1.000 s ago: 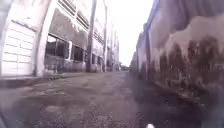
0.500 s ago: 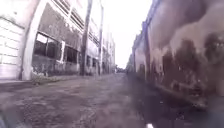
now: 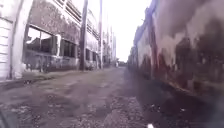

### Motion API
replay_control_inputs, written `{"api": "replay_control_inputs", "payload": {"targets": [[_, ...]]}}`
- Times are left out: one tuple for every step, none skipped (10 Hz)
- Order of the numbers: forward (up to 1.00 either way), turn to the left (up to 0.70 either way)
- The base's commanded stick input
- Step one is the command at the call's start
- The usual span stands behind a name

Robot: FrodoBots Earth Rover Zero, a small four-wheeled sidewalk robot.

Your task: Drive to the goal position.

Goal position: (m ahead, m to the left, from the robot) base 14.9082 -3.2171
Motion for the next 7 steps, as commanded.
{"api": "replay_control_inputs", "payload": {"targets": [[1.0,0.0],[1.0,0.0],[1.0,0.0],[1.0,-0.23],[1.0,-0.4],[1.0,-0.4],[1.0,-0.4]]}}
